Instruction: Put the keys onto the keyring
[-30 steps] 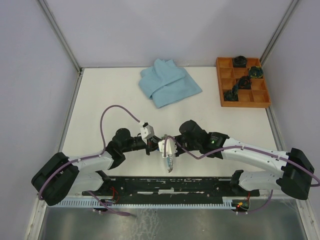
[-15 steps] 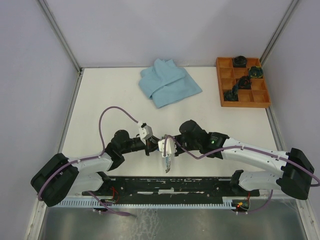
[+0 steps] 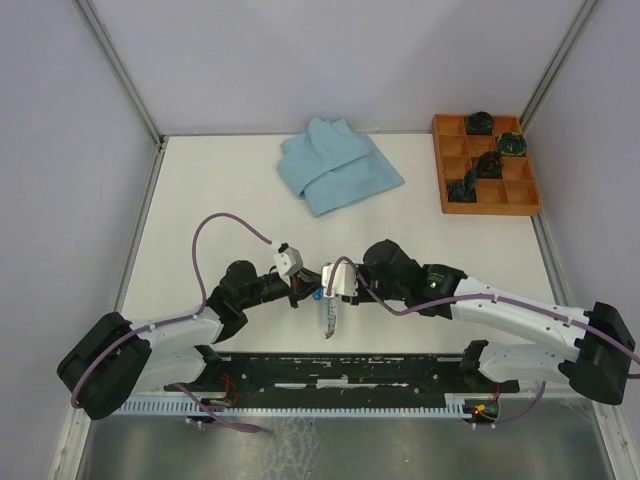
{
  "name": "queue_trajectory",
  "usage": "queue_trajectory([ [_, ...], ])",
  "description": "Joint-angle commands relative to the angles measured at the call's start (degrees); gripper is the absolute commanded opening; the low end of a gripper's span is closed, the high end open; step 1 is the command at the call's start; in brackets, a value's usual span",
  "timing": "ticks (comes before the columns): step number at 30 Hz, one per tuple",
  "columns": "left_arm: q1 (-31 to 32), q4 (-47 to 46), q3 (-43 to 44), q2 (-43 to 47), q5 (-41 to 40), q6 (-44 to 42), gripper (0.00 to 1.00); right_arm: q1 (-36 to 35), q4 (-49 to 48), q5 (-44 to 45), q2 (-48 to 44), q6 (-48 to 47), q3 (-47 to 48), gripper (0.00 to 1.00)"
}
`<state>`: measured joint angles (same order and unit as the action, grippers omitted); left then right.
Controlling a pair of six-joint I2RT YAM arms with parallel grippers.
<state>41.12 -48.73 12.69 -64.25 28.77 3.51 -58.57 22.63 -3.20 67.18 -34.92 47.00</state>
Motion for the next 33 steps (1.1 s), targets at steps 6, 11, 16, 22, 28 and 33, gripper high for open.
queue_trajectory([
  [6, 0.01, 5.45, 4.77, 0.62, -9.06, -4.15, 0.03, -0.19, -7.01, 25.71, -6.60, 21.01, -0.27, 0.66],
  [11, 0.01, 10.25, 11.15, -6.90, -11.05, -4.39, 0.03, 0.13, -9.33, 38.14, -11.20, 29.72, -3.24, 1.00],
  [16, 0.62, 15.42, 21.80, -19.39, -10.99, -4.50, 0.04, 0.39, -8.02, 45.86, -16.23, 38.59, -6.16, 1.00],
  [22, 0.87, 17.91, 31.49, -31.70, -15.36, -1.57, 0.13, 0.39, -2.66, 48.61, -22.58, 43.44, -7.86, 1.00],
  [28, 0.80, 23.76, 38.26, -33.56, -24.49, 2.95, 0.34, 0.39, 3.65, 53.66, -25.71, 50.32, -7.16, 1.00],
  [33, 0.69, 29.01, 36.18, -26.05, -34.22, 6.79, 0.59, 0.41, 12.52, 59.04, -25.78, 58.59, -3.69, 1.00],
])
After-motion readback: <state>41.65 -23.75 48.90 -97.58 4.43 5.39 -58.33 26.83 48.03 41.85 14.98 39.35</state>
